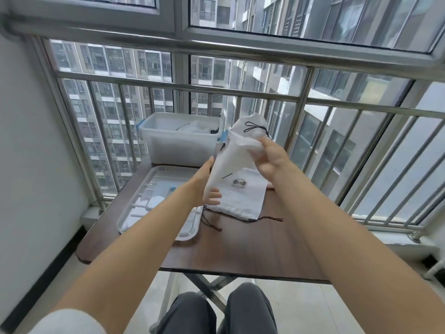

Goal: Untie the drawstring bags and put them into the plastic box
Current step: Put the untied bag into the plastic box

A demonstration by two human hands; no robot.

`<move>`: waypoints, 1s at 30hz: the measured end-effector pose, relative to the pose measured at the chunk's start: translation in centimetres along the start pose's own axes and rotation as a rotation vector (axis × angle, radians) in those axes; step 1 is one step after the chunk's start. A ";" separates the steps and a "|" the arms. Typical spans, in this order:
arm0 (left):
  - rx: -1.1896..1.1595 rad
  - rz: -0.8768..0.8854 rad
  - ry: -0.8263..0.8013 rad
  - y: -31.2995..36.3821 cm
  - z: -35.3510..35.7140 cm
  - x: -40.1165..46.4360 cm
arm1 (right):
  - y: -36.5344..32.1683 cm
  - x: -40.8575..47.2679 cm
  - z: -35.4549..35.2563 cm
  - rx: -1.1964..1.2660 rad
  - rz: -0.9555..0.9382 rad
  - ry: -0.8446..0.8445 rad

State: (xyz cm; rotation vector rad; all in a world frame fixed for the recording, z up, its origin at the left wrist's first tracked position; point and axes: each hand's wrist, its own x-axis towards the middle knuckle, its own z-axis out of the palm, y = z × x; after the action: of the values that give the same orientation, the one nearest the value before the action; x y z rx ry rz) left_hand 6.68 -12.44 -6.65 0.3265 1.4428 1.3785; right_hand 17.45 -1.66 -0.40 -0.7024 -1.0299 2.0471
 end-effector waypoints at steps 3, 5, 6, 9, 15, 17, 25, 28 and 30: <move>-0.287 0.064 -0.161 0.8 -1.1 0.1 | 0.4 0.8 0.9 0.056 -0.009 0.008; -0.287 0.172 -0.138 2.1 -2.1 -0.7 | 0.3 1.5 1.1 0.010 -0.041 0.056; -0.230 0.240 -0.114 2.9 -2.8 -0.9 | 0.2 1.8 1.4 -0.010 -0.059 0.083; -0.072 0.388 -0.086 5.5 -5.0 -2.1 | -0.1 3.3 2.3 -0.048 -0.079 0.134; 0.255 0.514 0.225 12.6 -10.4 1.7 | 1.2 8.1 5.7 -0.275 -0.183 0.156; 0.297 0.536 0.272 14.4 -12.2 3.7 | 1.9 10.1 6.7 -0.499 -0.306 0.155; 0.759 0.519 0.500 17.6 -16.7 12.2 | 4.1 17.9 9.7 -1.063 -0.411 -0.002; 0.938 0.522 0.555 18.2 -17.1 14.1 | 4.9 20.4 10.4 -1.223 -0.387 -0.069; 1.044 0.521 0.576 18.5 -17.0 15.3 | 5.7 21.8 10.6 -1.433 -0.369 -0.104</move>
State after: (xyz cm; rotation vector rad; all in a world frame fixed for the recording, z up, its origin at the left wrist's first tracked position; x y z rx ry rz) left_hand -21.31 -4.52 -2.37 1.0897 2.6470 1.0067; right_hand -5.10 8.74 -2.62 -0.9300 -2.4462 0.7728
